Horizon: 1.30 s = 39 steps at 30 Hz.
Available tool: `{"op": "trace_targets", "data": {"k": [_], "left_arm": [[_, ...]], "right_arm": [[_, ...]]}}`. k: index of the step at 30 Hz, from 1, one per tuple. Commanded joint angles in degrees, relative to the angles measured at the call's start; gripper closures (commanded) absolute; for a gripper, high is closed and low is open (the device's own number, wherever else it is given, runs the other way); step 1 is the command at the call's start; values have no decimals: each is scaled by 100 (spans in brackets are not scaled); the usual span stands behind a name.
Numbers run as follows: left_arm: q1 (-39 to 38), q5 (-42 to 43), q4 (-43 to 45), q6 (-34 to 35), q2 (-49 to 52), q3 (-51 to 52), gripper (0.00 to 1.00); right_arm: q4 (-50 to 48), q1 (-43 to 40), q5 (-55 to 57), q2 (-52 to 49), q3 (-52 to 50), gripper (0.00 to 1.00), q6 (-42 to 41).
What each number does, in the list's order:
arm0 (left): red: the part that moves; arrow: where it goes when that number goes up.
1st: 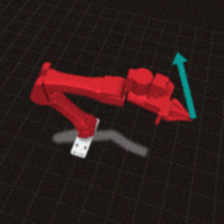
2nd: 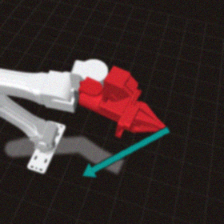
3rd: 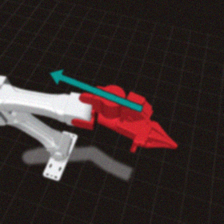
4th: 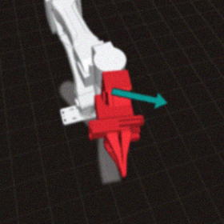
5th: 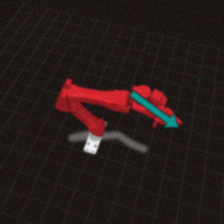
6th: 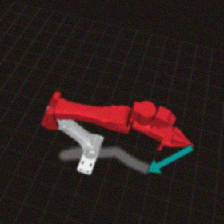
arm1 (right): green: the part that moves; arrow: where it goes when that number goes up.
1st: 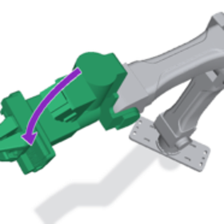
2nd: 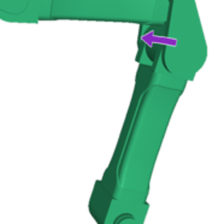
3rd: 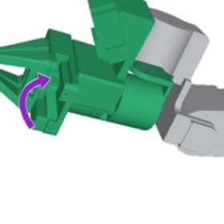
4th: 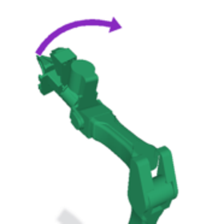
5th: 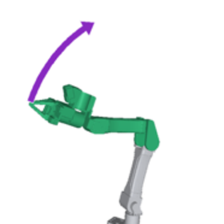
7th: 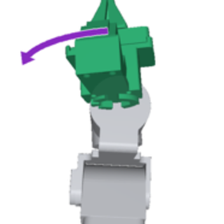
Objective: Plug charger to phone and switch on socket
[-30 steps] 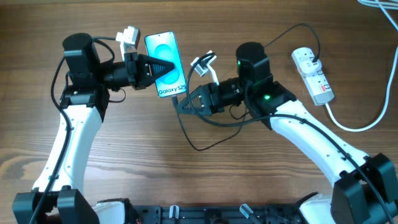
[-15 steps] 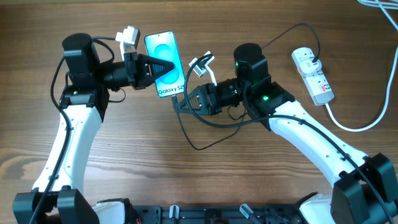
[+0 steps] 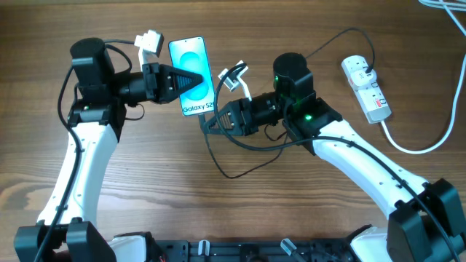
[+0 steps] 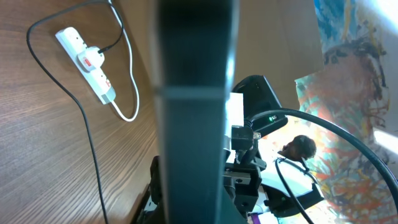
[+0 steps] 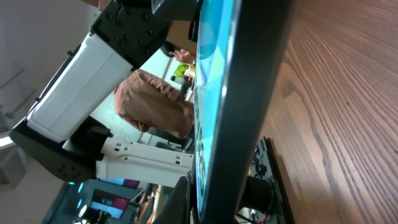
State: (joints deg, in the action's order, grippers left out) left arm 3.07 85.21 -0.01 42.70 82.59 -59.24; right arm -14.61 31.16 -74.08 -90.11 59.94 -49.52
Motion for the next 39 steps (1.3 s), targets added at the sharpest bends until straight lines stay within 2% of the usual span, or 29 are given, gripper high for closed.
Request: {"op": "trace_targets", "data": {"k": [1, 4, 7, 13, 14, 15, 17, 19, 21, 22, 25, 28, 30, 31, 36, 37, 38, 39], "left_arm": [[-192, 518, -114, -328, -127, 44, 96], [-197, 518, -306, -354, -127, 44, 96], [-197, 518, -748, -785, -127, 44, 96], [-212, 518, -802, -909, -127, 44, 96], [-212, 518, -804, -907, -127, 44, 96], [-212, 516, -824, -907, -127, 44, 96], [-212, 516, -824, -907, -127, 44, 96], [-212, 516, -822, -911, -127, 44, 96], [-212, 476, -820, -955, -127, 44, 96], [-212, 426, -817, -975, -127, 44, 96], [-212, 367, -798, -999, -127, 44, 96], [-212, 367, -798, -1080, -127, 44, 96], [-212, 367, -798, -1080, -127, 44, 96], [-212, 367, -798, -1080, -127, 44, 96], [-212, 267, -798, -1080, -127, 44, 95], [-210, 114, -798, -1080, -127, 44, 89], [-210, -9, -798, -1082, -127, 44, 76], [-205, -199, -798, -1080, -127, 44, 54]], "right_arm": [[-433, -85, 691, 22, 186, 96, -142], [-468, -103, 796, 22, 186, 96, -155], [-479, -203, 852, 22, 186, 95, -162], [-726, -254, 1071, 22, 186, 96, -181], [-726, -254, 1106, 22, 186, 67, -170], [-721, -254, 968, 22, 186, 15, -114], [-686, -258, 658, 22, 186, 0, 348], [-498, -275, 645, 22, 186, 1, 455], [-483, -273, 389, 22, 186, 15, 452], [-485, -273, 203, 22, 186, 35, 442], [-461, -273, 63, 22, 186, 60, 409], [-461, -267, 68, 22, 186, 61, 286], [-459, -262, 79, 22, 186, 71, 295], [-437, -262, 129, 22, 184, 83, 293], [-109, -262, 549, 22, 184, 96, 306], [-111, -264, 590, 22, 184, 96, 308], [-107, -264, 616, 22, 184, 96, 330], [-17, -273, 675, 22, 184, 96, 461]]}}
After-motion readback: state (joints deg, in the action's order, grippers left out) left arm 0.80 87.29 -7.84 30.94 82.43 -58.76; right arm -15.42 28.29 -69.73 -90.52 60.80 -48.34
